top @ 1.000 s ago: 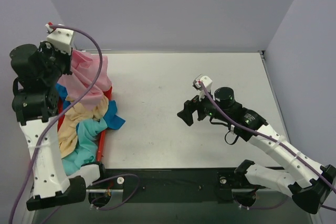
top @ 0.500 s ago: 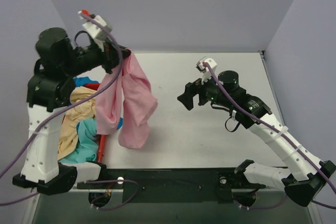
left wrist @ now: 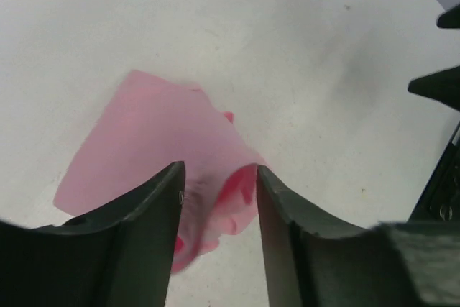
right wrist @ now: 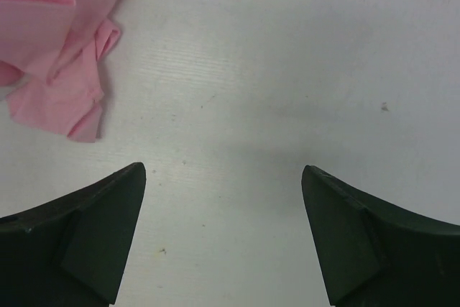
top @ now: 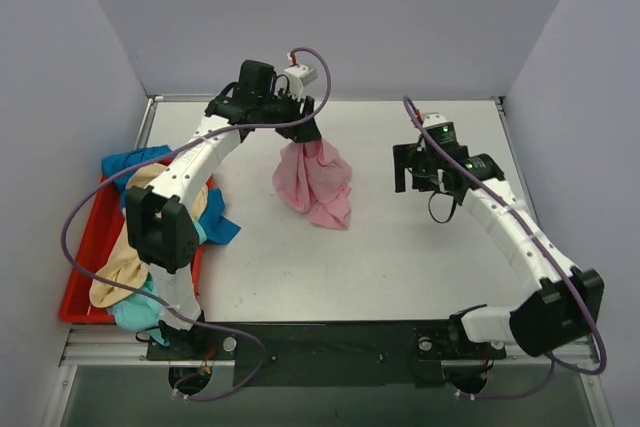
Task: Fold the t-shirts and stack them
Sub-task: Move the tshirt to the center of the board, then flatten out the tshirt
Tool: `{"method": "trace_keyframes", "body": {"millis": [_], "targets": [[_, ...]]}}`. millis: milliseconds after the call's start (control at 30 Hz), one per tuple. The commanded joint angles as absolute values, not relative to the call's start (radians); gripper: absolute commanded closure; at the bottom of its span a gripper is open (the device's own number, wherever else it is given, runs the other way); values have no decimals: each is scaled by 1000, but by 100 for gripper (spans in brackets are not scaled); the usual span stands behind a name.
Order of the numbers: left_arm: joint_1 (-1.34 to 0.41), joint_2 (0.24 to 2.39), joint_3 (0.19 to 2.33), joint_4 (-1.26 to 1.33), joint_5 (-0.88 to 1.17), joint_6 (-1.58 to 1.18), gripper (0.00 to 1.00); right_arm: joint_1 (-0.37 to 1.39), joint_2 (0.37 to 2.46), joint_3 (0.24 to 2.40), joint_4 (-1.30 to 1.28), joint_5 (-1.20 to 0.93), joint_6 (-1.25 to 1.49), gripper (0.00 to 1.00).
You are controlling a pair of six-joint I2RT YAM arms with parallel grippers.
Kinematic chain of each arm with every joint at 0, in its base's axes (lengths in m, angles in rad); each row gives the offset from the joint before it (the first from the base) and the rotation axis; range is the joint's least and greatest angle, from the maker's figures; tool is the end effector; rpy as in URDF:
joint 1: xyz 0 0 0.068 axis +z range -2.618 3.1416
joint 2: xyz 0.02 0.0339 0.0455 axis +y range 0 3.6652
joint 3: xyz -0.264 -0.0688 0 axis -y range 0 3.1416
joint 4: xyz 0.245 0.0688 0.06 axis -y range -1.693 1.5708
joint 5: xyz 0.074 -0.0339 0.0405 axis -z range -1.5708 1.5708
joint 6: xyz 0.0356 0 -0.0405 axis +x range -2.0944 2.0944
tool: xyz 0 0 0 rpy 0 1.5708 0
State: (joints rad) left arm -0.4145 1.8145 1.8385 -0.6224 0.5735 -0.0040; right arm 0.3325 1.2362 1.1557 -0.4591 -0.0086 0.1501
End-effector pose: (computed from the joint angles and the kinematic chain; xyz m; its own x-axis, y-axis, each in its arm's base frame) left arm 0.3703 -0.1840 0.3770 -0.5186 0.2245 -0.8250 0.7466 0.5892 -0.3089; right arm 0.2611 0.0905 0.3467 -0.5300 -0.0248 -0.8476 -0.2570 0.9573 0.1327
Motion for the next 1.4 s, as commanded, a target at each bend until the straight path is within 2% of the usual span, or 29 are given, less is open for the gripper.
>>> {"method": "trace_keyframes", "body": {"millis": [0, 100, 133, 200, 400, 533, 600, 633, 667, 700, 800, 867, 933, 1067, 1167, 1367], "targets": [[-374, 1971, 1905, -541, 487, 64, 26, 402, 1411, 1238, -583, 114, 128, 17], [-284, 2036, 1988, -578, 488, 64, 18, 541, 1495, 1226, -571, 75, 65, 19], [-266, 2034, 1990, -590, 515, 61, 13, 561, 1508, 1218, -557, 39, 60, 19], [-216, 2001, 1974, -597, 519, 81, 12, 589, 1560, 1212, -484, -93, 67, 18], [-164, 1797, 1732, -578, 465, 204, 10, 594, 1828, 1350, -433, -190, 61, 24], [-134, 1654, 1518, -552, 448, 256, 9, 603, 1914, 1367, -398, -268, 74, 34], [-124, 1606, 1465, -557, 446, 279, 9, 600, 1942, 1370, -377, -284, 83, 47], [-126, 1577, 1444, -560, 449, 291, 9, 597, 1950, 1374, -377, -278, 92, 67], [-124, 1566, 1413, -563, 452, 316, 9, 594, 1957, 1394, -403, -261, 100, 77], [-126, 1542, 1395, -581, 471, 330, 9, 592, 1951, 1403, -420, -250, 109, 100], [-158, 1510, 1307, -641, 548, 438, 9, 598, 1814, 1388, -428, -250, 109, 100], [-228, 1493, 1228, -643, 510, 519, 9, 603, 1708, 1387, -433, -287, 100, 100], [-315, 1474, 1127, -568, 374, 569, 8, 603, 1613, 1387, -433, -322, 95, 100], [-425, 1473, 979, -319, 275, 610, 7, 589, 1507, 1391, -431, -370, 107, 100], [-437, 1538, 971, -186, 247, 618, 7, 580, 1497, 1407, -433, -425, 124, 100], [-469, 1710, 1049, -186, 147, 650, 6, 534, 1462, 1413, -423, -459, 161, 100]]}}
